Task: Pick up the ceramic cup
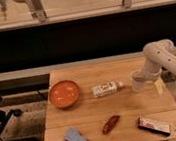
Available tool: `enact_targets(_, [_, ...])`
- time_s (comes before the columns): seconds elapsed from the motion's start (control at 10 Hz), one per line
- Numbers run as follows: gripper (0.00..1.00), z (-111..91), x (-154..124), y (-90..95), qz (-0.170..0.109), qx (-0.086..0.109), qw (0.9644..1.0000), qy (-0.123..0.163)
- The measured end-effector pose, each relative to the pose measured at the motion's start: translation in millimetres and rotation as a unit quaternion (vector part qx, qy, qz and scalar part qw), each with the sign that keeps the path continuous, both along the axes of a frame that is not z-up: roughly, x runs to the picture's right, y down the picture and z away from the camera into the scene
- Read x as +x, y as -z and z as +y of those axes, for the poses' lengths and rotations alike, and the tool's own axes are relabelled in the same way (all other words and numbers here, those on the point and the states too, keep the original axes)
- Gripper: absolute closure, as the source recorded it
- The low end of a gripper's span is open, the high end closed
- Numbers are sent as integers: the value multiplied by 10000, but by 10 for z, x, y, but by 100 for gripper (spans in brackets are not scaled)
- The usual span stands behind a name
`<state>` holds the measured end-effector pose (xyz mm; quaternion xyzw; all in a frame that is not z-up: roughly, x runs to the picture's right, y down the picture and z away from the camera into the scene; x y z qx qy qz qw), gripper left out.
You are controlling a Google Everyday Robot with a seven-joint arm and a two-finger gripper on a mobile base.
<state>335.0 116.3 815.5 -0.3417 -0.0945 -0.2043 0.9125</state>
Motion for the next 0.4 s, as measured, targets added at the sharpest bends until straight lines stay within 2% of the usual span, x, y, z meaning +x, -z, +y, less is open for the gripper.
enact_targets(0.4, [0,-13,16,-33,-23,-8,10000,56])
